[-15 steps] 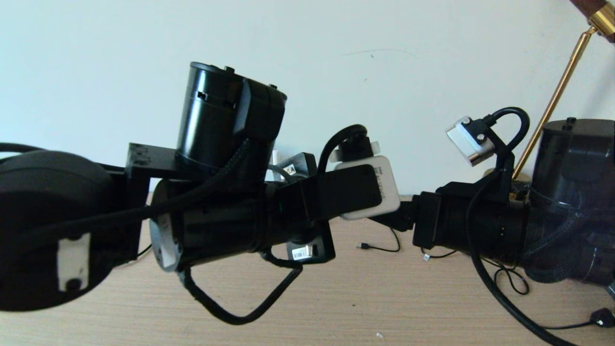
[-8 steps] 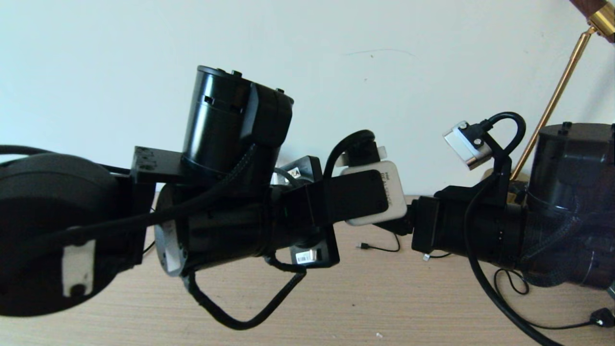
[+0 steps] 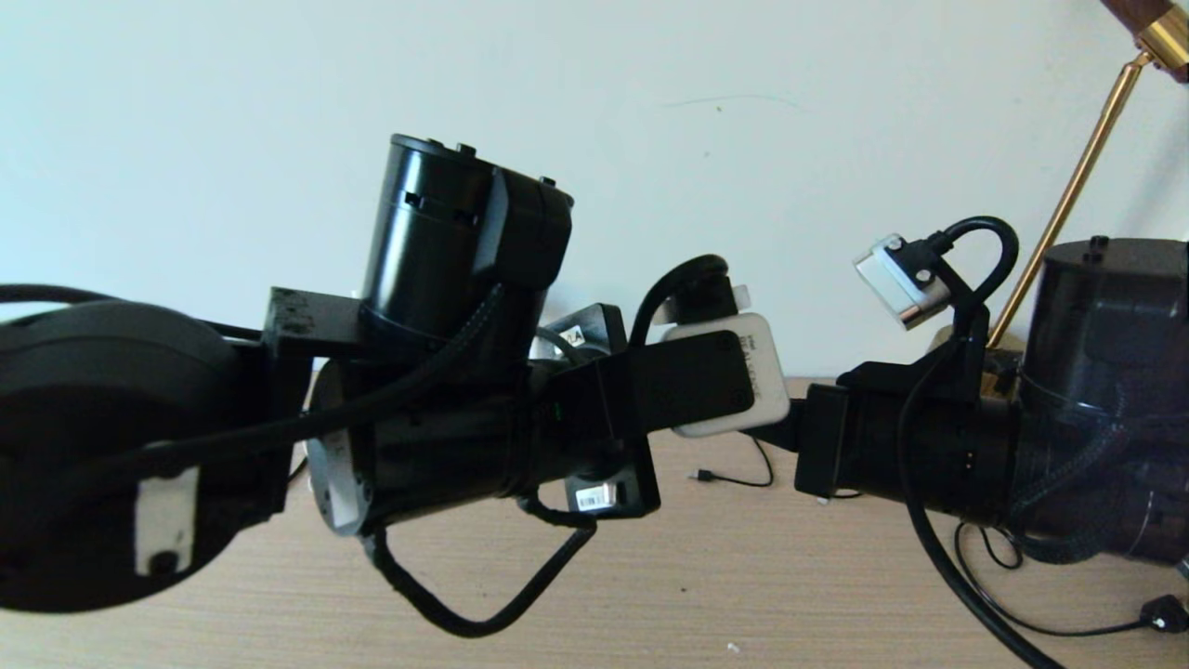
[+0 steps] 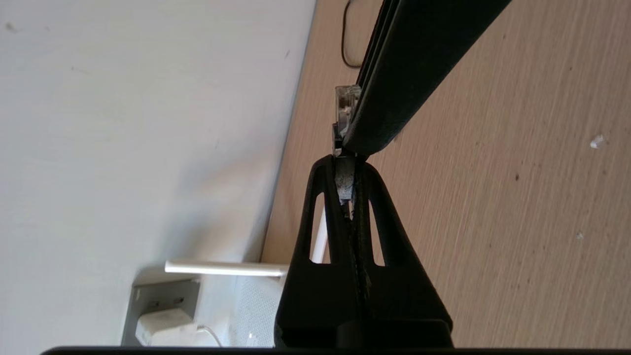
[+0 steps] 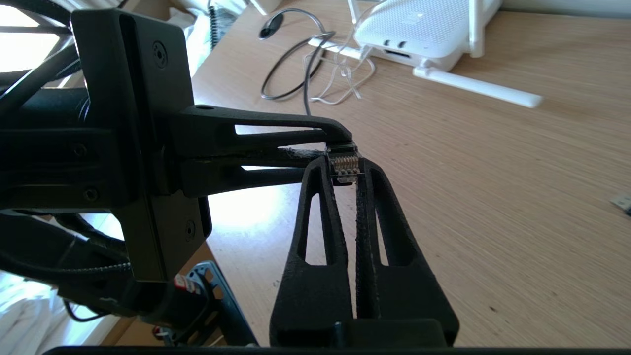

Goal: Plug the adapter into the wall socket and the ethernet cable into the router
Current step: Hand it to the other hand

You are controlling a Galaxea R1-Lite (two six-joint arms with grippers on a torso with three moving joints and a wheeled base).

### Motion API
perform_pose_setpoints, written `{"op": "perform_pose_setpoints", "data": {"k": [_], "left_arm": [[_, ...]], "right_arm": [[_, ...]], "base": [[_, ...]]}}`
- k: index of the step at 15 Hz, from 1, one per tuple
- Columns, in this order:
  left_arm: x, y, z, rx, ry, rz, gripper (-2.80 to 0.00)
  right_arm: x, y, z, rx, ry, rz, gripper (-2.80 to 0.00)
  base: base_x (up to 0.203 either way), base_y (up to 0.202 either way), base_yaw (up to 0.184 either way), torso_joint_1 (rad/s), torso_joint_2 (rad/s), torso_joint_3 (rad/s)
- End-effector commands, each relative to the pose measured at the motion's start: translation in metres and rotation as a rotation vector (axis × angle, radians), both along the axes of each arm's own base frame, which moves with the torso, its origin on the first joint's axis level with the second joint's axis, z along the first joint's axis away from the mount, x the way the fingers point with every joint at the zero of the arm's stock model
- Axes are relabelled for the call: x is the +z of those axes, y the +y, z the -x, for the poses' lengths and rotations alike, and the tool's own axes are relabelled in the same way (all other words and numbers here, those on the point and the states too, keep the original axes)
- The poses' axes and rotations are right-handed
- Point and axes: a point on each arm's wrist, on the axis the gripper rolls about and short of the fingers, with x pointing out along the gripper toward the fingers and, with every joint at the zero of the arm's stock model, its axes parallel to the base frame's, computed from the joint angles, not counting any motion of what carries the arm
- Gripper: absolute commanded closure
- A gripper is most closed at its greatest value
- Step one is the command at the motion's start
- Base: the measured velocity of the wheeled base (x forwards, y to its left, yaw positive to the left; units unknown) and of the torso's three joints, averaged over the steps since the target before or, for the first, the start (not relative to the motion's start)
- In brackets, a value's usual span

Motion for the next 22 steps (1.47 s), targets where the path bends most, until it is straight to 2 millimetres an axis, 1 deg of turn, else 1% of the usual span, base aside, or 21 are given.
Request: {"op": "perform_pose_setpoints", "data": {"k": [1, 7, 8, 11, 13, 14, 16, 18, 20, 22], "left_arm": [[-0.001, -0.001, 0.001, -0.005, 0.000, -0.007, 0.00], [-0.003, -0.002, 0.001, -0.008, 0.002, -0.011, 0.00], [-0.003, -0.002, 0.001, -0.008, 0.002, -0.011, -2.80], [0.000, -0.001, 0.003, -0.007, -0.010, 0.002, -2.80], [0.002, 0.004, 0.006, -0.006, -0.014, 0.005, -2.80], [-0.001, 0.009, 0.007, -0.002, -0.012, -0.003, -2.80], [-0.011, 0.019, -0.002, 0.034, -0.030, 0.013, -2.80], [-0.020, 0.026, -0.017, 0.047, -0.094, 0.106, -2.80], [-0.030, 0.036, -0.032, 0.022, -0.156, 0.198, -2.80], [-0.040, 0.042, -0.038, -0.040, -0.202, 0.261, -2.80]], "right_arm": [[0.001, 0.000, 0.000, -0.001, -0.001, -0.004, 0.00], [0.001, -0.001, 0.001, -0.003, 0.000, -0.006, 0.00], [0.001, -0.001, 0.001, -0.003, 0.001, -0.007, 0.00], [0.002, -0.001, 0.001, -0.008, 0.005, -0.013, 0.00], [0.003, -0.004, 0.004, -0.022, 0.043, -0.048, 0.00], [0.004, -0.005, 0.004, -0.031, 0.070, -0.070, 0.00], [0.005, -0.004, 0.002, -0.062, 0.139, -0.118, 0.00], [0.004, -0.002, 0.000, -0.087, 0.247, -0.161, 0.00], [0.008, 0.001, -0.005, -0.121, 0.392, -0.228, 0.00], [0.009, 0.007, -0.012, -0.152, 0.529, -0.302, 0.00]], "base": [[0.000, 0.000, 0.000, 0.000, 0.00, 0.000], [0.000, 0.000, 0.000, 0.000, 0.00, 0.000], [0.000, 0.000, 0.000, 0.000, 0.00, 0.000], [0.000, 0.000, 0.000, 0.000, 0.00, 0.000], [0.000, 0.000, 0.000, 0.000, 0.00, 0.000], [0.000, 0.000, 0.000, 0.000, 0.00, 0.000], [0.000, 0.000, 0.000, 0.000, 0.00, 0.000], [0.000, 0.000, 0.000, 0.000, 0.00, 0.000], [0.000, 0.000, 0.000, 0.000, 0.00, 0.000], [0.000, 0.000, 0.000, 0.000, 0.00, 0.000]]}}
